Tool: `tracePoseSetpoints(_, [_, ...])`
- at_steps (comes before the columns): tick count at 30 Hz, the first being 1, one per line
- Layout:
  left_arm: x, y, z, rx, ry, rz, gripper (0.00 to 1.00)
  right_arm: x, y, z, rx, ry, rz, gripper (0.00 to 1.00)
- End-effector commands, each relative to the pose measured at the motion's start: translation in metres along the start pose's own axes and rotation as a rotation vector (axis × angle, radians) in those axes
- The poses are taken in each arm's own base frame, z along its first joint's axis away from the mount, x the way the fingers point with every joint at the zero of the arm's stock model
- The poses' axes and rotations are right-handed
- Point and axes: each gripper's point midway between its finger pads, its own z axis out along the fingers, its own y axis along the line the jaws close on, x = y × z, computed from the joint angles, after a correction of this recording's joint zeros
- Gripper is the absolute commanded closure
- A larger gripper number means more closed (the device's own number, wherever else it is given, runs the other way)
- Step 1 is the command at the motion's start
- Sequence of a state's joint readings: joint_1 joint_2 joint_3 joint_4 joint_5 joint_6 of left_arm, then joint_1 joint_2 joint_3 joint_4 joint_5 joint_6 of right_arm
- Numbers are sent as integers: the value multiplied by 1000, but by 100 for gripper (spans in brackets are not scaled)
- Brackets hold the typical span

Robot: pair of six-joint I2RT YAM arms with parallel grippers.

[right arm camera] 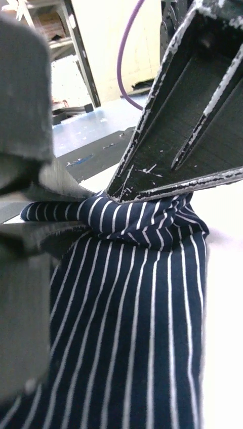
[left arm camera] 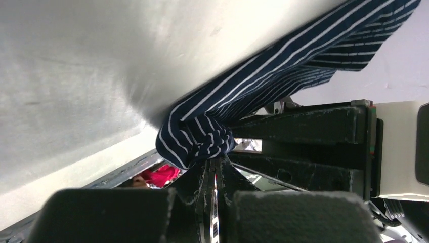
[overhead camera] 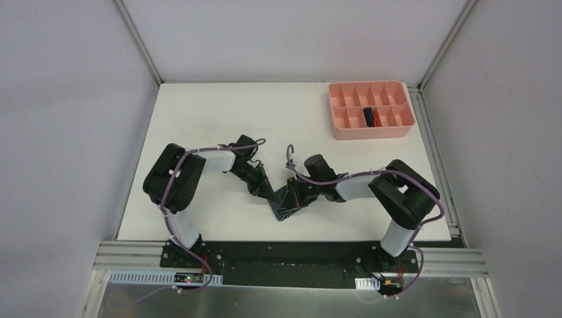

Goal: Roll the underwear
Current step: Roll the underwear to the center of the board.

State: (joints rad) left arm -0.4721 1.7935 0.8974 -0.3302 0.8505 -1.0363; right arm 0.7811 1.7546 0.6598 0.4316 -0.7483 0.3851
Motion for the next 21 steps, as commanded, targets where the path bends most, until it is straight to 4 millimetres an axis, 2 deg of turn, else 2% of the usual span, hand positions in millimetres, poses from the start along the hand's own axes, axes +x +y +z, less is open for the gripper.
tracePoseSetpoints(1, [-3,31,17,-93,10,-26,100,8,-16,-13,171,26,-39,77])
tracePoseSetpoints(4, [0,39,19,-114,27,-35,100,0,-8,-23,207,-12,-79,69])
tracePoseSetpoints(8, [4,48,21,-140,53,-35,100,-18,-1,-41,289,-106,-102,50])
tracePoseSetpoints(11, [6,50,23,-147,65,-32,100,-25,4,-55,341,-157,-111,41])
tracePoseSetpoints(17, [5,45,24,-140,70,-19,100,-32,13,-81,444,-244,-165,39])
tracePoseSetpoints(19, [4,41,24,-134,69,-13,100,-35,25,-90,511,-275,-275,38])
tracePoseSetpoints(21, [4,39,24,-131,71,-10,100,-36,34,-99,634,-287,-417,33])
